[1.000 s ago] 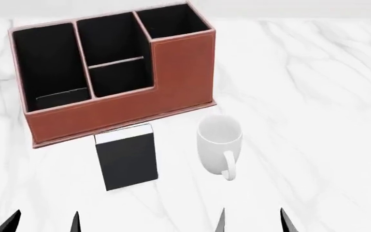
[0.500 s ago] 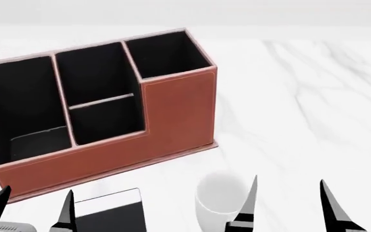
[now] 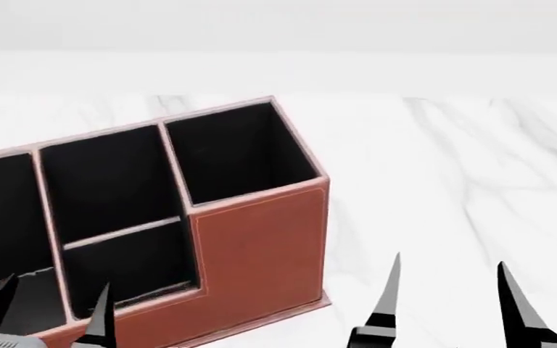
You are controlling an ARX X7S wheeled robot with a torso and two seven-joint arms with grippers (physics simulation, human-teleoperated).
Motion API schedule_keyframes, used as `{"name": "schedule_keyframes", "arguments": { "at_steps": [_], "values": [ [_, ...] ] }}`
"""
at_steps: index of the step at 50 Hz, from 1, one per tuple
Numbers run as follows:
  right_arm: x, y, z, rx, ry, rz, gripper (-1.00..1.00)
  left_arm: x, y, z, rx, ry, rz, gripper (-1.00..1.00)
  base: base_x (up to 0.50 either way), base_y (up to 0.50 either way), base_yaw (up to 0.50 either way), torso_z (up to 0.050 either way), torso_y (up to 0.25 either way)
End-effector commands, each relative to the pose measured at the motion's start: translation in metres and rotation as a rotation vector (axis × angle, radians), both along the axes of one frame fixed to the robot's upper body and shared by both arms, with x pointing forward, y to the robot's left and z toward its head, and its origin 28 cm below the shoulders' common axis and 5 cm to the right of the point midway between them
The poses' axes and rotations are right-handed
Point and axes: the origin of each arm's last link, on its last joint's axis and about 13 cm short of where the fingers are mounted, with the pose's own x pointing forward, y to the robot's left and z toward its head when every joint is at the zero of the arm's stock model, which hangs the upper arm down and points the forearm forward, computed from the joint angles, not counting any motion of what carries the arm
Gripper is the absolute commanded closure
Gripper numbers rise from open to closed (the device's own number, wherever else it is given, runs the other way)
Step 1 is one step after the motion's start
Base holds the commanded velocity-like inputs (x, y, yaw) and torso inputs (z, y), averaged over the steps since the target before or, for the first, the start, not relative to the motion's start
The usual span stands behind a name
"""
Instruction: Pick up the book and place it in the front compartment of the caddy.
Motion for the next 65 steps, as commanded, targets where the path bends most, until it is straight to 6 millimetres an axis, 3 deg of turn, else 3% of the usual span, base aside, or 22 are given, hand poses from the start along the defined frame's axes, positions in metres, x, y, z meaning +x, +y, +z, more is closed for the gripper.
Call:
{"name": "schedule_keyframes", "arguments": {
  "at_steps": [1,13,22,65],
  "values": [
    [0.0,-0.003,0.003,0.012,-0.004,-0.021,-1.0,-0.001,0.001,0.002,-0.01,-0.014,-0.008,-1.0,0.5,0.0,0.0,0.0,0.0],
    [0.002,-0.004,-0.004,0.028,0.011,-0.015,-1.0,-0.001,0.001,0.001,-0.006,-0.012,-0.015,-1.0,0.5,0.0,0.0,0.0,0.001],
    [0.001,-0.004,-0.007,0.024,-0.017,0.005,-1.0,0.0,0.0,0.002,0.001,-0.012,-0.019,-1.0,0.03,0.0,0.0,0.0,0.001],
    [0.002,-0.005,-0.007,0.004,-0.034,-0.001,-1.0,0.0,0.003,0.001,-0.028,0.028,-0.039,-1.0,-0.01,0.02,0.47,0.0,0.0]
  ]
}}
